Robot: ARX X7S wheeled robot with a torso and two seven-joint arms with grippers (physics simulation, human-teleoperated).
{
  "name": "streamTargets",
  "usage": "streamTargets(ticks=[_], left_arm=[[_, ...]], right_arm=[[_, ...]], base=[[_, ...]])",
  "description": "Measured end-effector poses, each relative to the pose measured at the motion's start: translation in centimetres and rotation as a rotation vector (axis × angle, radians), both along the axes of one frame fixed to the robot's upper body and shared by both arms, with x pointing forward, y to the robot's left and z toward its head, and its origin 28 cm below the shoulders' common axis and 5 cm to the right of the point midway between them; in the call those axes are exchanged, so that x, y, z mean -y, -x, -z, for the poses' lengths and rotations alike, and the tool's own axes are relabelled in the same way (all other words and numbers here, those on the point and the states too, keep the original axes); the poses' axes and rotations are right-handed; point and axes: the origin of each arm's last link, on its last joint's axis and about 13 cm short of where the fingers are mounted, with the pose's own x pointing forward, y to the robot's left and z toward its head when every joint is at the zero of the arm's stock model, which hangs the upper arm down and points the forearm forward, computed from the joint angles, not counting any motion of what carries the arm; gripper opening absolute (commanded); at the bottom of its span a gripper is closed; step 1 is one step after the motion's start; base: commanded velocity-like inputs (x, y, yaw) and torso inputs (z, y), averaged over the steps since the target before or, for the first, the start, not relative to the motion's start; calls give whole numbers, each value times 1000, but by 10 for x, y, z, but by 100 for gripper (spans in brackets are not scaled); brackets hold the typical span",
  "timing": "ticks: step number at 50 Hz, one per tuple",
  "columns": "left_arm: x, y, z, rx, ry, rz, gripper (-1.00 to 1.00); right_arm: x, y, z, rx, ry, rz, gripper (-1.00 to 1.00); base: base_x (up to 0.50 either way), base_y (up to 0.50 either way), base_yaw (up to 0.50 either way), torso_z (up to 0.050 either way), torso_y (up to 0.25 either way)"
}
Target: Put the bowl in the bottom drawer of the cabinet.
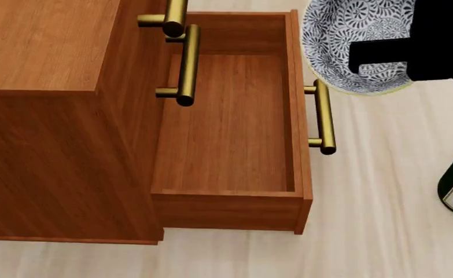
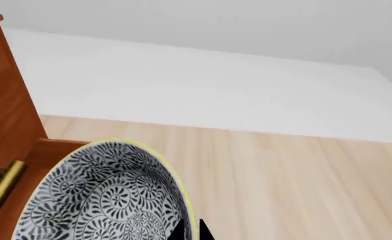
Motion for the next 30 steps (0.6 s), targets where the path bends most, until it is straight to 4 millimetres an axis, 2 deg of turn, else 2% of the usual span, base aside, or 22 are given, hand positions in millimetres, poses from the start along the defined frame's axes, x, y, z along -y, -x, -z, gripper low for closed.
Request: streamTargets(ticks=[14, 30], left_arm=[[1, -2, -1, -1, -3, 4, 100], [1, -2, 0, -4, -4, 5, 100]], right_arm=[[-14, -23, -10, -32, 56, -32, -100], [-32, -43, -6, -76, 110, -70, -100]], base=[[0, 0, 0, 0, 1], [0, 0, 0, 0, 0]])
